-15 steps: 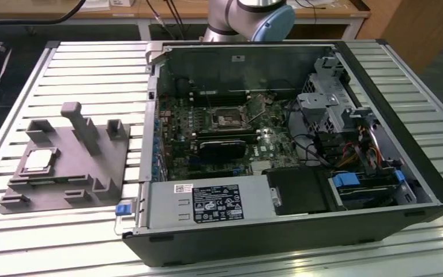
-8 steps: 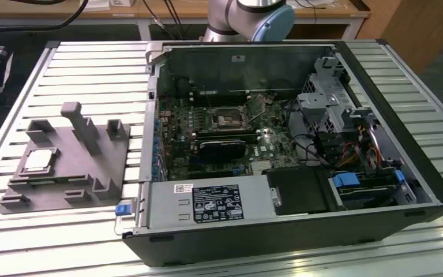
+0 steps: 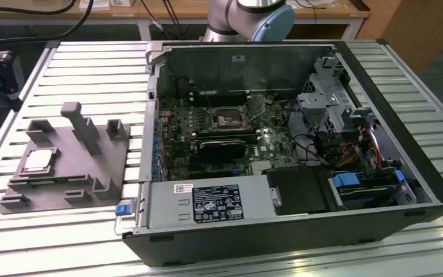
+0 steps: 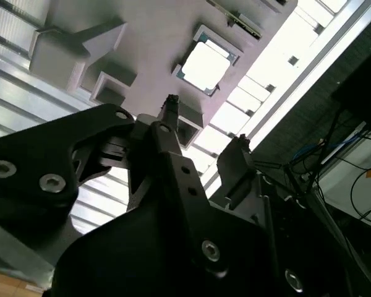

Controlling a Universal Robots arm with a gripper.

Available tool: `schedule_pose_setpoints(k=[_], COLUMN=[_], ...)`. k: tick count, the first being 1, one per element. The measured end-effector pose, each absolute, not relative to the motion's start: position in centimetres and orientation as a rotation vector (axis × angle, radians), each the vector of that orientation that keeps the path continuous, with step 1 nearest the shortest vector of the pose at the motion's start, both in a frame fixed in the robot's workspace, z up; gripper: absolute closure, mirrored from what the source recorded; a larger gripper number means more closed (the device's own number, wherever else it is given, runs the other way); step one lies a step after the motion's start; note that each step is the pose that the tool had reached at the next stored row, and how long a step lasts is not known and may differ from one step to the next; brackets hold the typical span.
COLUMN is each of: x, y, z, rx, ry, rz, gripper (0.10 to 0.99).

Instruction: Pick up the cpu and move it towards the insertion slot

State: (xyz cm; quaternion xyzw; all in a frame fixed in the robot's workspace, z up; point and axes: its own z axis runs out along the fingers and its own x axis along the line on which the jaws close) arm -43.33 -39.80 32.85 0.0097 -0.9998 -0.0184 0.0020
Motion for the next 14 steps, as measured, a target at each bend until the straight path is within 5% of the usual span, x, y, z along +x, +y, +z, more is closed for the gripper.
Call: schedule_pose_setpoints(k=[7,14], x=[-43.4,-43.6], y=[-40.0,-40.0], z=[31.6,30.3], rx=[0.032,0.032], ry=[-3.137,-3.135], rz=[-0.058,-0.058], gripper=[0.322,0.322])
